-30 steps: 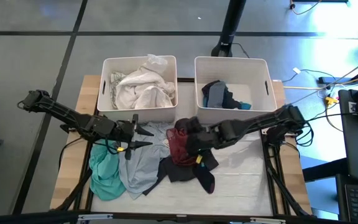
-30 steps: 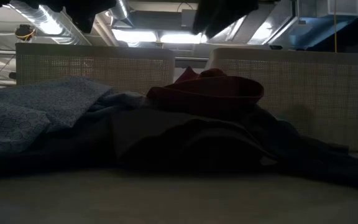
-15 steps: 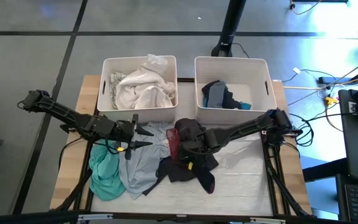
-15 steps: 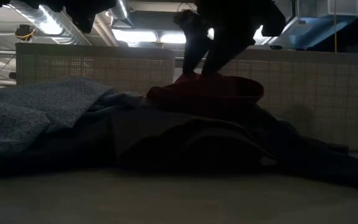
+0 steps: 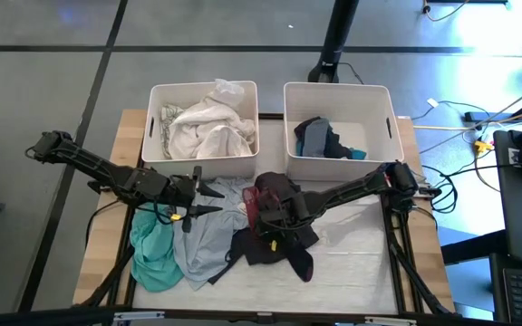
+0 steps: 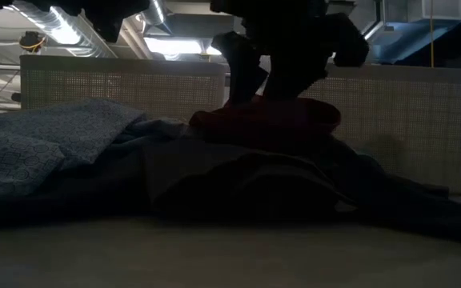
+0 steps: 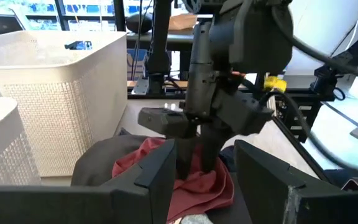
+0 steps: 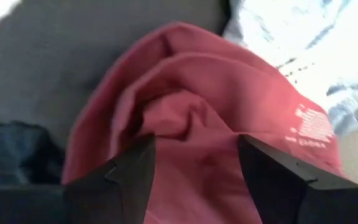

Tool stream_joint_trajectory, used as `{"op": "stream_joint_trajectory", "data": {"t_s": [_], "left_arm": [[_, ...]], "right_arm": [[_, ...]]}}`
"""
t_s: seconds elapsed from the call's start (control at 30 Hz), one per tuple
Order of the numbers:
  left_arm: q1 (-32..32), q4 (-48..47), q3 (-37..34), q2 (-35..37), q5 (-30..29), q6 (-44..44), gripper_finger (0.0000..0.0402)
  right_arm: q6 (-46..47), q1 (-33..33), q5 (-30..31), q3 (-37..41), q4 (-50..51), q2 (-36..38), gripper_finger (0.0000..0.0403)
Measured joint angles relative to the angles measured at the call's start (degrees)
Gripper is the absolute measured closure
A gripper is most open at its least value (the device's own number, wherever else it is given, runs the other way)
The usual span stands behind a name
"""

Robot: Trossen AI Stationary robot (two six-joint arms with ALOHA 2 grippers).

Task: Sort clothes
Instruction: Put the red underwear into the right white bin

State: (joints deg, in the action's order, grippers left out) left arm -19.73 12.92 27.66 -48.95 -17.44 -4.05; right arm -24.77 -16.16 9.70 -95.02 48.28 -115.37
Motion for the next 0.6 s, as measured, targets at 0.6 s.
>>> {"op": "stream_joint_trajectory", "data": {"t_s": [0.6], "left_arm": [[0.00,0.02,0.00,0.00,-0.23,0.02,0.0249]], "right_arm": [[-5.37,0.02,10.67,-0.11,-2.67,-2.25,0.0173]]}}
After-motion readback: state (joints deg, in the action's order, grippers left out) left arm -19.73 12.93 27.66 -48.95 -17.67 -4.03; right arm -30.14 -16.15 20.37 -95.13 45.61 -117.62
